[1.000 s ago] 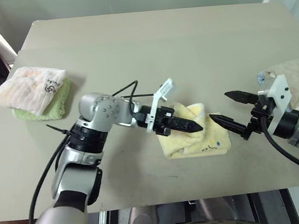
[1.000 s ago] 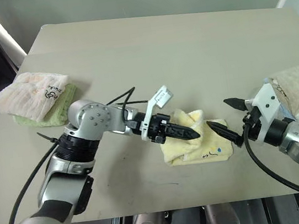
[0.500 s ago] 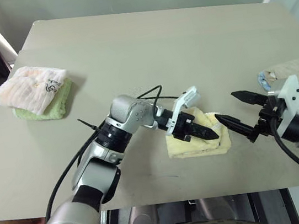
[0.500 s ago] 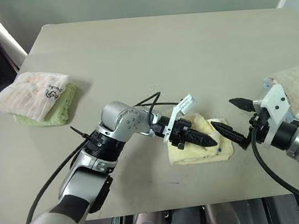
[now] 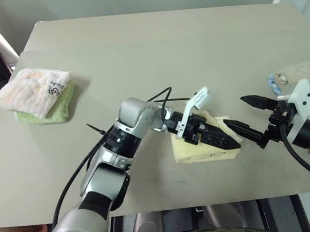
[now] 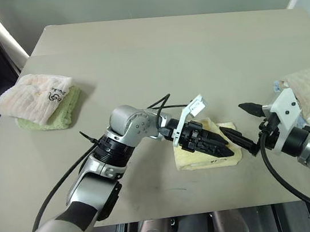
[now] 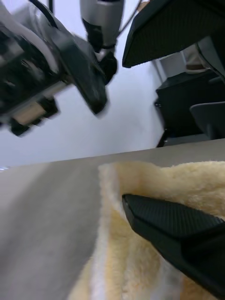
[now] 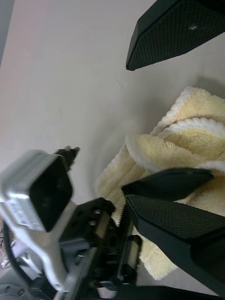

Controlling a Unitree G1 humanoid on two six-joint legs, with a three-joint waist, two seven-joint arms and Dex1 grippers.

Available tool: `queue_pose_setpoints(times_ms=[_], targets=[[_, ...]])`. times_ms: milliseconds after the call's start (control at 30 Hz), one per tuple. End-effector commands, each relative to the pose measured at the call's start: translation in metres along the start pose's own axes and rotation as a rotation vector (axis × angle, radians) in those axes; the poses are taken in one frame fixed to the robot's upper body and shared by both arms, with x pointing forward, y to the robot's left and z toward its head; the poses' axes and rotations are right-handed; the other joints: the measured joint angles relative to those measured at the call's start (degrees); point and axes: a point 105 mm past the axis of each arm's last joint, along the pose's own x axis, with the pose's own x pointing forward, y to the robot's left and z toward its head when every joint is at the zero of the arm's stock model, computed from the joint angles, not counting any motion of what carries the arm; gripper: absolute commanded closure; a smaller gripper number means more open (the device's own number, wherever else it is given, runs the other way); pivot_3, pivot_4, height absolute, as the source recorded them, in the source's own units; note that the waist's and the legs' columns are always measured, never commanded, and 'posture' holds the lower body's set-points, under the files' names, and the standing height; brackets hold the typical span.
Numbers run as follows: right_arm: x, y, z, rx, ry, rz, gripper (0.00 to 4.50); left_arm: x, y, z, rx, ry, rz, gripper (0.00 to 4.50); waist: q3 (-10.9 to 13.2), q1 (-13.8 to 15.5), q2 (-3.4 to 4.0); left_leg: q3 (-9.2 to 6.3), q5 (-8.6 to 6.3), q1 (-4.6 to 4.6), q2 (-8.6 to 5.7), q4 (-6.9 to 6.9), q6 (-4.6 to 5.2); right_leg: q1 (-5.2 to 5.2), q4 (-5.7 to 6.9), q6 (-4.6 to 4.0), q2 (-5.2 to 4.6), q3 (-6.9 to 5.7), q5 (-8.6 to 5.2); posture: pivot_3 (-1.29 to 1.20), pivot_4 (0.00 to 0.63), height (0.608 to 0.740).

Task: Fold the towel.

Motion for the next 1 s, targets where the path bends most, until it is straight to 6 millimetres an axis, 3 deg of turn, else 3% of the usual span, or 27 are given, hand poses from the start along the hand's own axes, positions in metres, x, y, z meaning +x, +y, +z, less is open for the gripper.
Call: queue_pose_setpoints(times_ms=[33, 133, 200, 267, 433, 500, 567, 767, 933, 1000], targets=[[-0.003, -0.005, 0.014, -0.039, -0.045, -0.017, 0.0, -0.015, -0.017, 0.031, 0.217, -0.093, 0.03, 0.02, 0.0, 0.0, 0.01, 0.0, 0.0, 0.0, 0.0, 0.01, 0.01, 0.0, 0.0, 0.0, 0.0, 0.0, 0.0, 0.0, 0.15, 0.697], [-0.004, -0.008, 0.019, -0.033, -0.069, -0.021, 0.0, -0.029, -0.023, 0.043, 0.356, -0.204, 0.058, 0.02, 0.0, -0.1, 0.02, 0.02, 0.0, 0.0, 0.0, 0.04, 0.01, 0.0, 0.0, 0.0, 0.01, 0.01, 0.0, 0.0, 0.15, 0.697], [-0.003, -0.01, 0.02, -0.033, -0.07, -0.023, 0.0, -0.042, -0.014, 0.048, 0.476, -0.257, 0.191, 0.02, 0.0, -0.1, 0.03, 0.02, 0.0, 0.0, -0.02, 0.04, 0.03, 0.01, 0.0, -0.06, 0.01, 0.0, -0.04, 0.0, 0.15, 0.697], [-0.002, -0.012, 0.021, -0.029, -0.077, -0.026, 0.0, -0.057, -0.02, 0.047, 0.598, -0.325, 0.226, 0.02, 0.0, -0.1, 0.05, 0.03, -0.02, 0.0, -0.03, 0.06, 0.07, 0.01, -0.01, -0.11, 0.01, 0.01, -0.07, 0.0, 0.15, 0.697], [-0.001, -0.012, 0.02, -0.012, -0.083, -0.014, 0.0, -0.072, -0.026, 0.039, 0.691, -0.355, 0.273, 0.02, 0.0, 0.0, 0.06, -0.03, -0.03, -0.13, -0.01, 0.1, 0.1, -0.09, 0.0, -0.21, 0.02, -0.02, -0.12, 0.0, 0.15, 0.697], [0.002, -0.007, 0.02, 0.006, -0.091, 0.014, 0.0, -0.087, -0.031, 0.047, 0.701, -0.491, 0.334, 0.02, 0.0, 0.0, 0.07, -0.05, -0.05, -0.16, -0.02, 0.15, 0.15, -0.09, 0.0, -0.22, 0.02, -0.02, -0.12, 0.0, 0.15, 0.697], [0.004, -0.002, 0.019, 0.018, -0.097, 0.038, 0.61, -0.098, -0.032, 0.047, 0.691, -0.551, 0.375, 0.0, 0.0, -0.1, 0.07, 0.02, -0.09, -0.17, -0.02, 0.18, 0.22, -0.08, -0.01, -0.21, 0.0, 0.01, -0.11, 0.0, 0.15, 0.697], [0.008, 0.011, 0.018, 0.034, -0.107, 0.099, 2.71, -0.124, -0.024, 0.015, 0.744, -0.481, 0.43, 0.0, 0.0, -0.4, 0.1, -0.03, -0.12, -0.15, 0.02, 0.19, 0.24, -0.13, 0.02, -0.32, 0.02, -0.01, -0.08, 0.0, 0.15, 0.697], [0.009, 0.023, 0.014, 0.061, -0.089, 0.162, 4.48, -0.126, -0.025, 0.006, 0.752, -0.511, 0.466, 0.0, 0.0, -0.4, 0.1, -0.1, -0.14, -0.24, 0.0, 0.25, 0.26, -0.13, 0.01, -0.38, 0.02, -0.04, -0.02, 0.0, 0.15, 0.697], [0.01, 0.029, 0.013, 0.074, -0.082, 0.198, 4.48, -0.12, -0.026, -0.005, 0.758, -0.474, 0.452, 0.0, 0.0, -0.5, 0.1, -0.08, -0.16, -0.24, 0.0, 0.26, 0.28, -0.13, 0.0, -0.39, 0.01, -0.04, -0.02, 0.0, 0.15, 0.697]])
